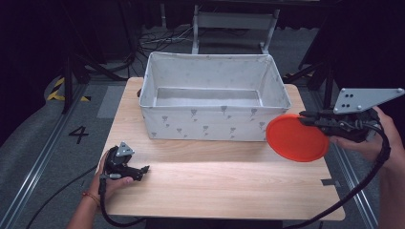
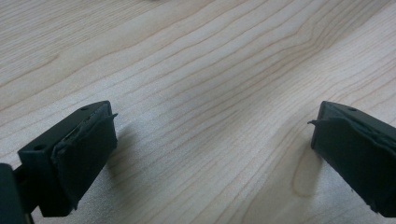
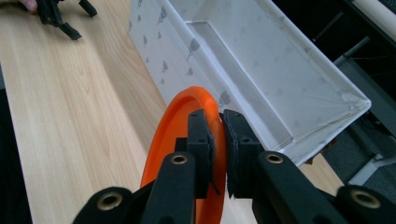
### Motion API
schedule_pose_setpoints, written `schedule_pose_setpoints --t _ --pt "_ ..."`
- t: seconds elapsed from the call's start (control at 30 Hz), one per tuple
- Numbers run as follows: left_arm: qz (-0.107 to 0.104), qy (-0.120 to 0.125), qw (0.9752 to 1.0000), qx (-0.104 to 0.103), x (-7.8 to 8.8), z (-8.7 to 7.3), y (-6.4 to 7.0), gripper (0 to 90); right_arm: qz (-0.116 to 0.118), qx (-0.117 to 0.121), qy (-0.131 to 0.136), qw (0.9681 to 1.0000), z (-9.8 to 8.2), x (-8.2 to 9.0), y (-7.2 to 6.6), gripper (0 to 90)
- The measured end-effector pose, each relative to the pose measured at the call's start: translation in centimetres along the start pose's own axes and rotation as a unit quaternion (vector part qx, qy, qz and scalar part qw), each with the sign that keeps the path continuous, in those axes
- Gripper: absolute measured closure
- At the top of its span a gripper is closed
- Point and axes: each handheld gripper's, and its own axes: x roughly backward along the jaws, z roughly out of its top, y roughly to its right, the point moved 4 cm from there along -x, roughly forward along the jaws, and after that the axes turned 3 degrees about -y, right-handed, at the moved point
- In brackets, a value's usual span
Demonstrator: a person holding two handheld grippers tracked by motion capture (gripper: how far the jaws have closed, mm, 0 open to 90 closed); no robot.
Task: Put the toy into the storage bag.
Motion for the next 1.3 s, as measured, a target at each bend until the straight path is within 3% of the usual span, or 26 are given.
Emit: schedule_pose_setpoints --t 0.3,0.93,1.3 --pt "0.0 0.0 1.0 0.0 0.0 0.0 0.0 0.5 -0.008 0.006 0.01 0.9999 2.5 0.5 1.7 82.4" --pt "-0.003 0.0 1.0 -0.002 0.0 0.0 0.0 0.4 -0.028 0.017 0.009 0.9994 7.2 -0.4 6.2 82.4" --pt "-0.002 0.0 1.0 -0.002 0.0 0.0 0.0 0.4 -0.016 0.02 0.033 0.9991 9.8 -2.6 8.4 82.4"
